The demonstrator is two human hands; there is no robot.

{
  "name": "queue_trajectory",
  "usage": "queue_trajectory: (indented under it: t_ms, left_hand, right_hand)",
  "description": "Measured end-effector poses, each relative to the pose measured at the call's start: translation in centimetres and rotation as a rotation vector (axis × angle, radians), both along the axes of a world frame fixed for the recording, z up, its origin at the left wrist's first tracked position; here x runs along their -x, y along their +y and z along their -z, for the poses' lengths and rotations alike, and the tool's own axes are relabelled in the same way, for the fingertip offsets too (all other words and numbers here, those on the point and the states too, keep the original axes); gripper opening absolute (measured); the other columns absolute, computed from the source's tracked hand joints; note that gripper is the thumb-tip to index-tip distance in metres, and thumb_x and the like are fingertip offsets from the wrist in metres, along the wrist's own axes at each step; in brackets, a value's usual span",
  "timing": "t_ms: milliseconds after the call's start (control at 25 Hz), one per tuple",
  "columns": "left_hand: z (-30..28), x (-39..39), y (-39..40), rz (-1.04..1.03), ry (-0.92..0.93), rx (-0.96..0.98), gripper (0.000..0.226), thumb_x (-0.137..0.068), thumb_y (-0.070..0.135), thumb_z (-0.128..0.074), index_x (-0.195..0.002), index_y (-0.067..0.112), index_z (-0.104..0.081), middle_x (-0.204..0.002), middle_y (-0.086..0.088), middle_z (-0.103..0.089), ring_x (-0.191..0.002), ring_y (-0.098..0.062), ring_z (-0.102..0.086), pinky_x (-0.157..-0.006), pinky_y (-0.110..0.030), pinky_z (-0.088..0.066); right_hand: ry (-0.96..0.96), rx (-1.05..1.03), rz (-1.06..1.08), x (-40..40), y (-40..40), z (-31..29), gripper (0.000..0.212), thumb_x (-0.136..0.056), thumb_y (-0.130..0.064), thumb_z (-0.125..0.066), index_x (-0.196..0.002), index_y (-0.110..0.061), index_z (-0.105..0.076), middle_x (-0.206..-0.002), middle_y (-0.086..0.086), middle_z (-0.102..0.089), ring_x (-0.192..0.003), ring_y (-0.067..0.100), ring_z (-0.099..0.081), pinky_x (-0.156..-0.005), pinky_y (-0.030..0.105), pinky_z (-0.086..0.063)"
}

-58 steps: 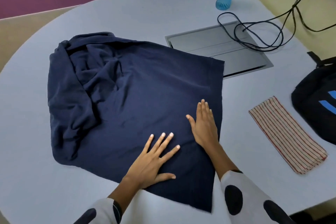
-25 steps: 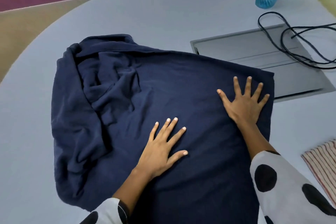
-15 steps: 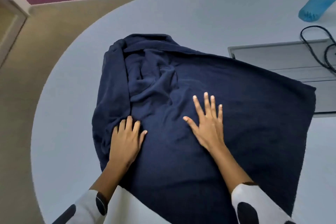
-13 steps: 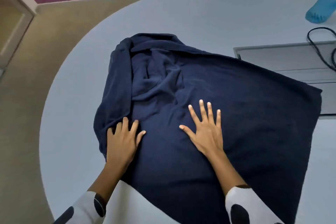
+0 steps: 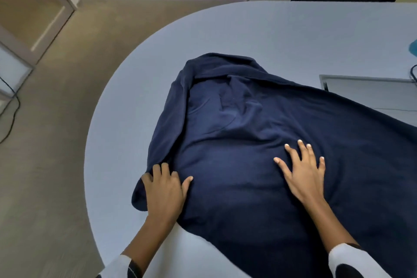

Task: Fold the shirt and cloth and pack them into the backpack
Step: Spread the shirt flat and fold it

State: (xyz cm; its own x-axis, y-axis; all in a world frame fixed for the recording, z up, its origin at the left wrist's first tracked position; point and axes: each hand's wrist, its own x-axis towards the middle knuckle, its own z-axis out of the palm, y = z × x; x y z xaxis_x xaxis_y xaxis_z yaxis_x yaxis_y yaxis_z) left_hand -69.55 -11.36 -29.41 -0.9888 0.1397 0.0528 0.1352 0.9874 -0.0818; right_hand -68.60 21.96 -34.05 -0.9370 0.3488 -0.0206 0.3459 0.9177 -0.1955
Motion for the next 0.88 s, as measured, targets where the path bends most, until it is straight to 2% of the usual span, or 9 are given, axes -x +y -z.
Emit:
queue_trajectory:
  t_ms: [120, 240, 360, 480, 600, 680, 720, 800, 880]
  left_hand:
    - [1.5, 3.6, 0.7, 0.325, 0.039, -0.068, 0.039, -0.091, 0.038, -0.036, -0.083, 0.012, -0.064, -0.1, -0.009, -0.06, -0.093, -0.032, -0.057, -0.07, -0.039, -0.046]
    - [2.7, 6.8, 0.0, 0.335, -0.069, -0.048, 0.058, -0.085, 0.057, -0.048, -0.131, 0.023, -0.055, -0.138, -0.005, -0.053, -0.113, -0.029, -0.058, -0.077, -0.04, -0.055]
    - [3.2, 5.7, -1.6, 0.169, -0.146, 0.018, 0.076, -0.083, 0.069, -0.029, -0.133, 0.019, -0.055, -0.126, -0.014, -0.059, -0.095, -0.029, -0.061, -0.074, -0.043, -0.053]
    - [3.0, 1.9, -1.9, 0.113, -0.155, 0.002, 0.079, -0.082, 0.066, -0.026, -0.125, 0.011, -0.061, -0.103, -0.017, -0.062, -0.08, -0.03, -0.057, -0.067, -0.042, -0.048]
    - [1.8, 1.1, -1.4, 0.033, -0.175, -0.116, 0.064, -0.085, 0.063, -0.029, -0.104, 0.013, -0.066, -0.085, -0.01, -0.059, -0.067, -0.028, -0.058, -0.056, -0.037, -0.048]
    - [1.4, 3.3, -1.2, 0.019, -0.121, -0.218, 0.046, -0.092, 0.052, -0.03, -0.092, 0.016, -0.059, -0.083, -0.006, -0.057, -0.064, -0.026, -0.059, -0.051, -0.035, -0.045]
    - [1.5, 4.8, -1.1, 0.025, -0.069, -0.269, 0.036, -0.094, 0.043, -0.032, -0.091, 0.016, -0.056, -0.086, -0.005, -0.055, -0.067, -0.025, -0.058, -0.053, -0.035, -0.045]
    - [1.3, 7.8, -0.8, 0.026, 0.005, -0.357, 0.012, -0.094, 0.018, -0.043, -0.098, 0.015, -0.054, -0.1, -0.006, -0.053, -0.08, -0.027, -0.056, -0.064, -0.04, -0.047]
    - [1.2, 10.0, -0.6, -0.021, 0.018, -0.427, 0.029, -0.084, -0.003, -0.054, -0.108, 0.014, -0.053, -0.119, -0.01, -0.051, -0.098, -0.031, -0.052, -0.079, -0.048, -0.048]
  right_hand:
    - [0.271, 0.264, -0.001, 5.0, -4.1, -3.3, 0.058, -0.09, -0.053, -0.037, -0.119, -0.009, -0.063, -0.134, 0.015, -0.053, -0.126, 0.035, -0.046, -0.105, 0.052, -0.035]
    - [0.244, 0.23, -0.358, 10.3, -8.7, -5.6, 0.059, -0.09, -0.037, -0.056, -0.144, -0.021, -0.039, -0.151, 0.007, -0.036, -0.139, 0.029, -0.031, -0.11, 0.048, -0.027]
    - [-0.035, -0.001, -0.672, 11.8, -11.7, -4.5, 0.072, -0.086, -0.062, -0.039, -0.15, -0.036, -0.018, -0.161, -0.001, -0.008, -0.147, 0.027, -0.011, -0.112, 0.06, -0.017]
    - [-0.18, 0.022, -0.787, 8.5, -12.8, -2.0, 0.079, -0.079, -0.077, -0.024, -0.149, -0.041, -0.017, -0.16, -0.008, 0.007, -0.148, 0.023, 0.003, -0.113, 0.062, -0.008]
    - [-0.238, 0.297, -0.656, 8.1, -13.1, -3.1, 0.073, -0.076, -0.082, -0.025, -0.135, -0.043, -0.045, -0.157, -0.015, -0.021, -0.145, 0.01, -0.015, -0.115, 0.054, -0.011]
    - [-0.049, 0.507, -0.474, 10.4, -13.4, -5.0, 0.051, -0.08, -0.068, -0.041, -0.107, -0.034, -0.067, -0.125, -0.014, -0.063, -0.119, 0.008, -0.055, -0.104, 0.047, -0.038]
    - [0.096, 0.54, -0.36, 11.9, -13.4, -5.9, 0.035, -0.083, -0.055, -0.051, -0.097, -0.028, -0.069, -0.105, -0.011, -0.071, -0.101, 0.011, -0.065, -0.093, 0.042, -0.047]
    - [0.263, 0.468, -0.173, 15.6, -13.4, -7.5, 0.013, -0.089, -0.031, -0.058, -0.095, -0.024, -0.067, -0.093, -0.007, -0.072, -0.088, 0.017, -0.066, -0.082, 0.038, -0.05]
    - [0.271, 0.333, -0.181, 19.2, -13.9, -8.2, 0.019, -0.094, -0.024, -0.055, -0.11, -0.02, -0.063, -0.108, -0.002, -0.068, -0.099, 0.023, -0.061, -0.084, 0.037, -0.046]
